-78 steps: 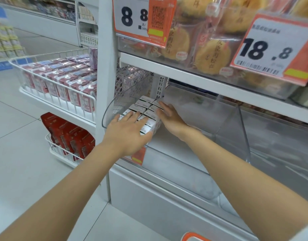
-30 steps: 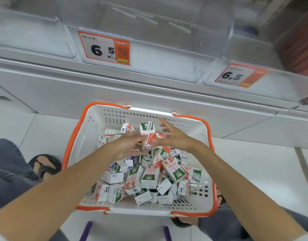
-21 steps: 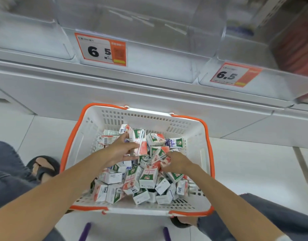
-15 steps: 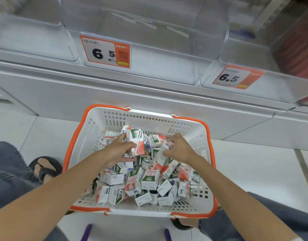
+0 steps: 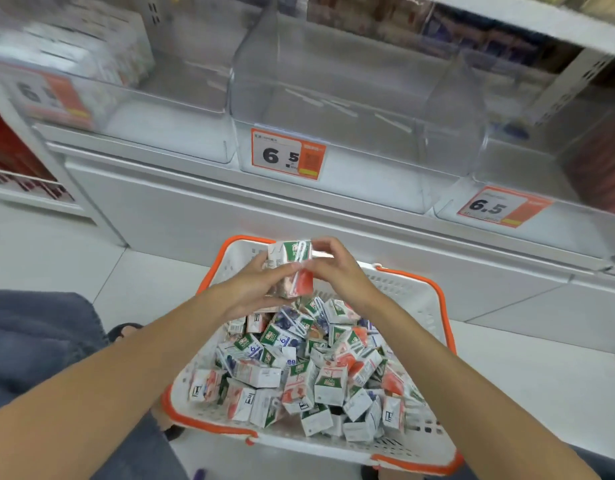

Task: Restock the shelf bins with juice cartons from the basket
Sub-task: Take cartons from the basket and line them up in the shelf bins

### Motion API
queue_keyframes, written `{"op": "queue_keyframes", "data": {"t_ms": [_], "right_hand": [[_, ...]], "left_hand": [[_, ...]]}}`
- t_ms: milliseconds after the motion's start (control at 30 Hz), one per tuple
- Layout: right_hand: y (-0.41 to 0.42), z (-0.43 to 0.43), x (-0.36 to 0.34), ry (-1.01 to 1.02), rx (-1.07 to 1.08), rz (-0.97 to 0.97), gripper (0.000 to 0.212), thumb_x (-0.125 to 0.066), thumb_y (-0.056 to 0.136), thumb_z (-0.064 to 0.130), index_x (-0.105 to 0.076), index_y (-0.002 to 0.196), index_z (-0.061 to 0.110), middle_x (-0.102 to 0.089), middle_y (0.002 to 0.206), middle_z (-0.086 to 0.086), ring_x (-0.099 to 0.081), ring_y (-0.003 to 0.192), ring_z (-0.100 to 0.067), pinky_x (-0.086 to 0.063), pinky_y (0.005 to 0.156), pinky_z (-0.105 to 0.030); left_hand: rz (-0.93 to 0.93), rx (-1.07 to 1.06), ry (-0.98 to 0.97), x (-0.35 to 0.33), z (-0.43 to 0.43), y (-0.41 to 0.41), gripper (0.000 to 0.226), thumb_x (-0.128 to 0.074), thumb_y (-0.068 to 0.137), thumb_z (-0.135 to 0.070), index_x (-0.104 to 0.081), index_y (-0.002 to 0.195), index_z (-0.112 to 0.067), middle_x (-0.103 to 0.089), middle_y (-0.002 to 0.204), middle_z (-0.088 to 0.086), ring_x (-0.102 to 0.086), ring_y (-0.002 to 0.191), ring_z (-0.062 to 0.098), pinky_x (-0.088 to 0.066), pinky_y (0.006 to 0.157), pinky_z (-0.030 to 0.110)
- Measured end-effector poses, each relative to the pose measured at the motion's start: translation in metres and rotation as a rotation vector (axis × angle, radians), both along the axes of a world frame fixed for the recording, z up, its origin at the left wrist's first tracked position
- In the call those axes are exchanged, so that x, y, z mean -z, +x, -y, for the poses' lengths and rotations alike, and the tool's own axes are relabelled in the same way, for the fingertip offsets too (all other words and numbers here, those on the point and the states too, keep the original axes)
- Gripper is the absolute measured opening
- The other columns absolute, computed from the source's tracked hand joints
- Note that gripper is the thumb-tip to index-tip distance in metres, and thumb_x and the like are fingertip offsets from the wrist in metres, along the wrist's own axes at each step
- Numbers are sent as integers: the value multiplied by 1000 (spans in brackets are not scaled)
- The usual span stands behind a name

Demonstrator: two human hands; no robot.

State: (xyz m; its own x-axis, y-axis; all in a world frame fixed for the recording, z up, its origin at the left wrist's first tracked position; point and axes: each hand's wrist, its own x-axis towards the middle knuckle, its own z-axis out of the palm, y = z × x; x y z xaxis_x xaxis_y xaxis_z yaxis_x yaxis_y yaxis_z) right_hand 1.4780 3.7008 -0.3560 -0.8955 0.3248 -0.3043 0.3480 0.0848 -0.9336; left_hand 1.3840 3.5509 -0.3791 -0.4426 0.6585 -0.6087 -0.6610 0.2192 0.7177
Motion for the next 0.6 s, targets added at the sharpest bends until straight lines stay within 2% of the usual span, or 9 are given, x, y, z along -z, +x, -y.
{"op": "queue_keyframes", "data": {"t_ms": [67, 133, 233, 300, 367, 467, 533, 567, 600], "right_hand": [[-23, 8, -21, -73, -105, 32, 63, -65, 92, 20, -35, 146, 28, -41, 137, 1, -54, 115, -11, -49, 96, -31], [-49, 22, -44, -152, -182, 44, 71, -63, 92, 17, -27, 151, 32, -44, 134, -2, -58, 109, -13, -50, 88, -26], [-85, 47, -84, -148, -227, 5, 67, -64, 90, 8, -32, 149, 16, -58, 125, -9, -66, 98, -18, -55, 83, -25], [-108, 65, -114, -157, -318, -50, 46, -62, 89, 6, -51, 134, 7, -64, 117, -13, -66, 97, -21, -52, 86, -28], [-132, 81, -140, -156, -393, -113, 33, -65, 86, 7, -60, 118, 3, -69, 102, -11, -66, 92, -22, -51, 86, -29], [-168, 100, -174, -51, -347, -195, 40, -72, 81, 9, -57, 117, 2, -67, 96, -9, -62, 91, -22, -47, 82, -34], [-194, 109, -190, 39, -263, -243, 44, -77, 79, 11, -53, 116, 7, -68, 97, -6, -62, 87, -18, -47, 75, -34], [-207, 112, -194, 73, -213, -276, 47, -79, 77, 12, -51, 114, 8, -68, 99, -8, -62, 86, -18, -50, 75, -38], [-220, 113, -197, 116, -154, -310, 51, -82, 74, 13, -49, 114, 8, -68, 103, -11, -63, 88, -20, -53, 79, -42]], "left_hand": [[-94, 61, 0, -20, 16, -19, 99, -82, 67, -34, -25, 149, -32, -48, 143, 11, -58, 119, 27, -57, 88, 43], [-168, 85, 13, -46, 35, -38, 84, -77, 73, -31, -31, 144, -30, -60, 130, 15, -63, 113, 30, -58, 84, 40], [-313, 123, 20, -90, 69, -69, 53, -67, 88, -25, -38, 131, -34, -73, 108, 12, -71, 95, 22, -59, 76, 34], [-393, 134, 46, -118, 91, -90, 50, -64, 90, -24, -42, 135, -32, -70, 113, 13, -69, 94, 22, -59, 75, 33], [-489, 131, 58, -145, 111, -112, 54, -67, 87, -27, -44, 136, -32, -67, 119, 12, -68, 98, 24, -59, 77, 35], [-695, 104, 8, -186, 137, -142, 70, -74, 69, -47, -46, 133, -46, -64, 122, -2, -66, 107, 19, -57, 84, 38], [-816, 69, 25, -204, 148, -163, 56, -75, 67, -51, -54, 119, -57, -60, 127, -10, -64, 109, 11, -56, 81, 34], [-899, 34, 18, -208, 151, -175, 54, -77, 70, -51, -56, 119, -56, -59, 130, -11, -62, 110, 7, -56, 81, 32], [-1024, -21, -43, -208, 153, -189, 60, -78, 73, -51, -53, 127, -50, -56, 135, -10, -58, 115, 6, -54, 86, 31]]}}
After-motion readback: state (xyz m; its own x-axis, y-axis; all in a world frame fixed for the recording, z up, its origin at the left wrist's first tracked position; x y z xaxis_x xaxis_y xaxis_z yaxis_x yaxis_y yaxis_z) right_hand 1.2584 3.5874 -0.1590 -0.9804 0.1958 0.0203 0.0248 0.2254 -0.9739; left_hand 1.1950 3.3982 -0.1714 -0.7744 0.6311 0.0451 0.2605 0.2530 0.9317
